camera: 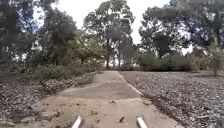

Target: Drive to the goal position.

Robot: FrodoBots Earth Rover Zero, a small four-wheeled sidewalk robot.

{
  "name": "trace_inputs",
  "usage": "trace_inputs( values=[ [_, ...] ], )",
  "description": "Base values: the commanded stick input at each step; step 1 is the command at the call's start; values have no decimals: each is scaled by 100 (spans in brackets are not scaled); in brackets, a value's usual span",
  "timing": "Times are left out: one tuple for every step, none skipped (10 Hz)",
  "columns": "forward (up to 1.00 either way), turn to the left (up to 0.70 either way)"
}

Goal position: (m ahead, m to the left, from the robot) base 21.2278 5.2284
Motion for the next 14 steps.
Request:
trace_inputs(
  values=[
    [45,0],
    [45,0],
    [45,0],
    [45,0],
    [45,0],
    [45,0],
    [45,0],
    [45,0],
    [45,0],
    [45,27],
    [45,27],
    [45,27],
    [45,27],
    [45,27]
  ],
)
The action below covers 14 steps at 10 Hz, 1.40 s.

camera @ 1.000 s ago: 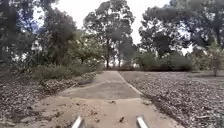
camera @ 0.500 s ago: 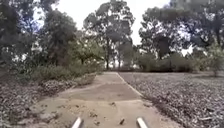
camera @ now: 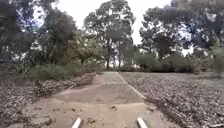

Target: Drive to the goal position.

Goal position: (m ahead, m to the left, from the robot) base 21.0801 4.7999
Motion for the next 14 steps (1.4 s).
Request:
trace_inputs(
  values=[
    [45,27],
    [45,27],
    [45,22],
    [45,14],
    [45,7],
    [45,0],
    [45,0],
    [45,0],
    [45,0],
    [45,0],
    [45,0],
    [45,0],
    [45,0],
    [45,0]
  ],
)
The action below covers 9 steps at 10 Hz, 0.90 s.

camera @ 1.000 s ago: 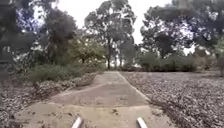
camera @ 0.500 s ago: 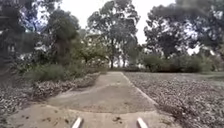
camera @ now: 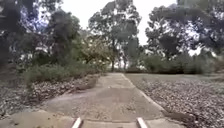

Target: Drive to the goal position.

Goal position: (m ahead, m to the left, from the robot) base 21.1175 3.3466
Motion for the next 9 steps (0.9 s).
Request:
trace_inputs(
  values=[
    [45,0],
    [45,0],
    [45,0],
    [45,0],
    [45,0],
    [45,0],
    [45,0],
    [45,0],
    [45,0]
  ],
)
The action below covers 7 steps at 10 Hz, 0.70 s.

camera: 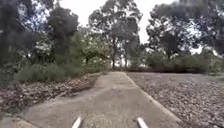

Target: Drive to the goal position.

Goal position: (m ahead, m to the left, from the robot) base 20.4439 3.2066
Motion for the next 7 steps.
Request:
trace_inputs(
  values=[
    [45,0],
    [45,0],
    [45,0],
    [45,0],
    [45,0],
    [45,0],
    [45,0]
  ],
)
